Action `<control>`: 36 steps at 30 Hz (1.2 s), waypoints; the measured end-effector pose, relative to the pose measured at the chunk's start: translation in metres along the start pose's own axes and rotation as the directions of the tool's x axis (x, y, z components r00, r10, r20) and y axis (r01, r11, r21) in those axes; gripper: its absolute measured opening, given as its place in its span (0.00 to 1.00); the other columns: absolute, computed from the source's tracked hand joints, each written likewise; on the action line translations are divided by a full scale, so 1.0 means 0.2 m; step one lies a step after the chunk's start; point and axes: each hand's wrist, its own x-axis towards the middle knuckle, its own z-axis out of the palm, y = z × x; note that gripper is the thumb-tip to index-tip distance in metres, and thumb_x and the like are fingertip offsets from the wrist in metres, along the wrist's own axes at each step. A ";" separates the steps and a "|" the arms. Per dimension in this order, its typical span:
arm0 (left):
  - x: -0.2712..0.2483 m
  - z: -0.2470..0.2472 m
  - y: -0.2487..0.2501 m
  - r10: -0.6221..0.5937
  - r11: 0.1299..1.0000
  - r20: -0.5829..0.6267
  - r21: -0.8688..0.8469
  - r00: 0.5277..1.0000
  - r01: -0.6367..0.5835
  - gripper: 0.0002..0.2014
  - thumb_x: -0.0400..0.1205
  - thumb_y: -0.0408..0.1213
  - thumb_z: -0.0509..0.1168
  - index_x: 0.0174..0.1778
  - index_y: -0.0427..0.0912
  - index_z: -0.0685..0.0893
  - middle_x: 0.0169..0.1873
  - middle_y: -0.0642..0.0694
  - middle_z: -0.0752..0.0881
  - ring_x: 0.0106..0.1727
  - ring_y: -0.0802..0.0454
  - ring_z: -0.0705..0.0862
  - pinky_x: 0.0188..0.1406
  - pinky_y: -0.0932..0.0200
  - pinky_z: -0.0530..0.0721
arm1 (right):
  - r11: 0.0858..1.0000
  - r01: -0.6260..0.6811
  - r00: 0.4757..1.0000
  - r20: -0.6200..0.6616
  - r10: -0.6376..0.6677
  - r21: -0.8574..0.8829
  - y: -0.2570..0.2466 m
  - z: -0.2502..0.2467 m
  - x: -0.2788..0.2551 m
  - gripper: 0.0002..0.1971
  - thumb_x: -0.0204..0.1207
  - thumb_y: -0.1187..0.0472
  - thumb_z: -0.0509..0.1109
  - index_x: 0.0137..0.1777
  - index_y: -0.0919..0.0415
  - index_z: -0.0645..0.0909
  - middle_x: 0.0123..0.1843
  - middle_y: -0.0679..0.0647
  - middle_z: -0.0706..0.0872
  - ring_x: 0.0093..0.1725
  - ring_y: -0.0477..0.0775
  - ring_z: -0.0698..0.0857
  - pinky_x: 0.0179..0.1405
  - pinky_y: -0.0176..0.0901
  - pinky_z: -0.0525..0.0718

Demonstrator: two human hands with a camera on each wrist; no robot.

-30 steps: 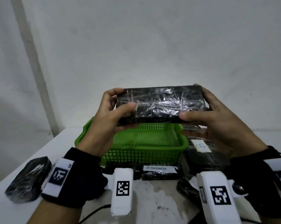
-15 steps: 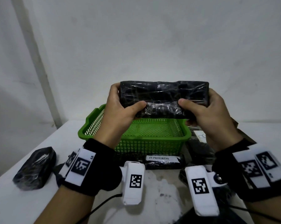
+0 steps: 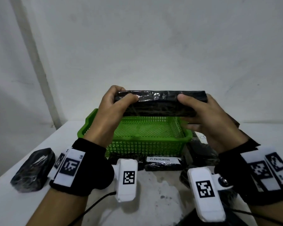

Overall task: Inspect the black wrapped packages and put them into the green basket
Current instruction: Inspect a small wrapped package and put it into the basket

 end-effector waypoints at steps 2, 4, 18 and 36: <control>0.00 0.01 -0.01 0.035 0.999 0.014 -0.023 0.999 -0.035 0.13 0.64 0.44 0.74 0.36 0.50 0.76 0.43 0.47 0.85 0.43 0.53 0.82 0.46 0.53 0.78 | 0.995 0.060 0.998 -0.039 -0.057 0.081 0.01 0.01 0.01 0.23 0.71 0.55 0.80 0.62 0.62 0.79 0.47 0.49 0.92 0.49 0.51 0.91 0.52 0.54 0.89; 0.00 0.03 -0.02 0.069 0.997 0.010 -0.016 0.998 -0.069 0.12 0.66 0.41 0.72 0.36 0.48 0.74 0.48 0.45 0.89 0.46 0.53 0.84 0.47 0.57 0.81 | 0.981 0.114 0.990 -0.094 -0.101 0.155 0.03 0.03 0.01 0.13 0.72 0.63 0.78 0.53 0.60 0.78 0.37 0.48 0.89 0.43 0.48 0.90 0.55 0.57 0.89; -0.01 0.00 0.00 -0.139 0.988 -0.007 -0.065 0.990 0.139 0.25 0.84 0.41 0.68 0.77 0.50 0.70 0.66 0.48 0.84 0.56 0.44 0.91 0.49 0.47 0.91 | 0.976 0.141 0.990 0.011 -0.141 -0.166 0.01 -0.04 0.01 0.44 0.73 0.27 0.65 0.86 0.42 0.56 0.83 0.51 0.73 0.64 0.56 0.87 0.66 0.57 0.85; 0.00 0.02 -0.05 0.084 0.995 -0.025 0.055 0.996 -0.083 0.27 0.73 0.32 0.80 0.66 0.37 0.79 0.56 0.42 0.90 0.56 0.47 0.91 0.60 0.44 0.89 | 0.970 0.224 0.970 -0.075 -0.232 -0.099 0.09 -0.02 0.04 0.20 0.71 0.63 0.82 0.62 0.60 0.82 0.51 0.51 0.92 0.47 0.53 0.93 0.34 0.43 0.88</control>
